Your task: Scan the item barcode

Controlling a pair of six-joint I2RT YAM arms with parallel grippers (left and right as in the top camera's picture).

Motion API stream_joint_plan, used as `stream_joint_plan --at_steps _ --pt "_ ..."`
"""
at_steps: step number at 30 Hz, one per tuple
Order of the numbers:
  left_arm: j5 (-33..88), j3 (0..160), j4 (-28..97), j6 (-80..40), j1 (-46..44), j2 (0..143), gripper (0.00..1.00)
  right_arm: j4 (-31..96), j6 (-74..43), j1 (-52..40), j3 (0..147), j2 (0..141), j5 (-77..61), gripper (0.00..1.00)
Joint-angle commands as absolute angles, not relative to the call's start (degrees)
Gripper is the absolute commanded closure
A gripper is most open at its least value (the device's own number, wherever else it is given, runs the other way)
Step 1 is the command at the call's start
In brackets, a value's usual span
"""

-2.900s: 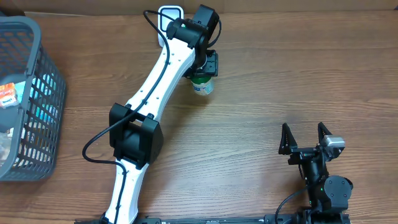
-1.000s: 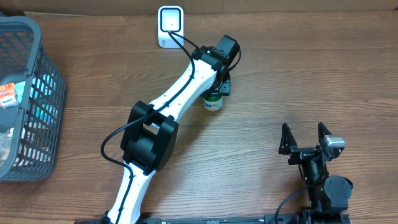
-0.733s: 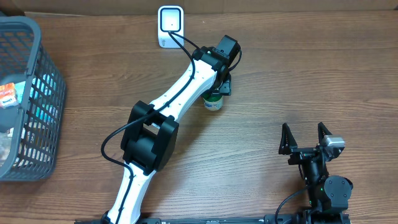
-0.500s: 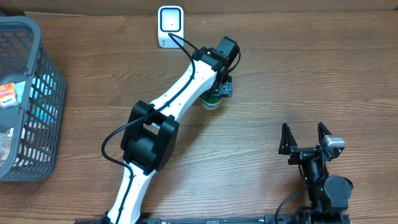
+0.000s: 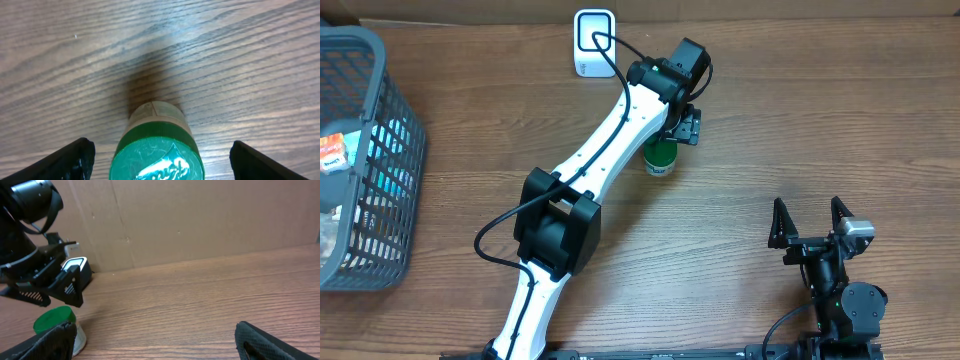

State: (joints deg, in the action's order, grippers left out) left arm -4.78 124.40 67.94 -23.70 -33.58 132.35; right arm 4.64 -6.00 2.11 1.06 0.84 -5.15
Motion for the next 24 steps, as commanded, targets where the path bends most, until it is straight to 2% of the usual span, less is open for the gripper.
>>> stream_joint_plan --at_steps 1,11,16,24 --pt "-4.8 126.2 68.4 -15.9 -32.8 130.3 0.1 4.4 -5.9 1.9 0.4 0.2 -5.2 0.0" --pt "-0.3 124.2 68.4 9.1 -32.6 130.8 0.09 4.4 -5.9 1.9 0.4 0.2 -5.2 0.0" --pt "0.0 123.3 69.3 13.1 -32.6 130.9 0.08 4.4 -5.9 1.9 0.4 0.2 -5.2 0.0" --pt "0.3 120.5 68.7 13.3 -32.5 131.0 0.08 4.4 -5.9 1.9 0.4 0.2 -5.2 0.0"
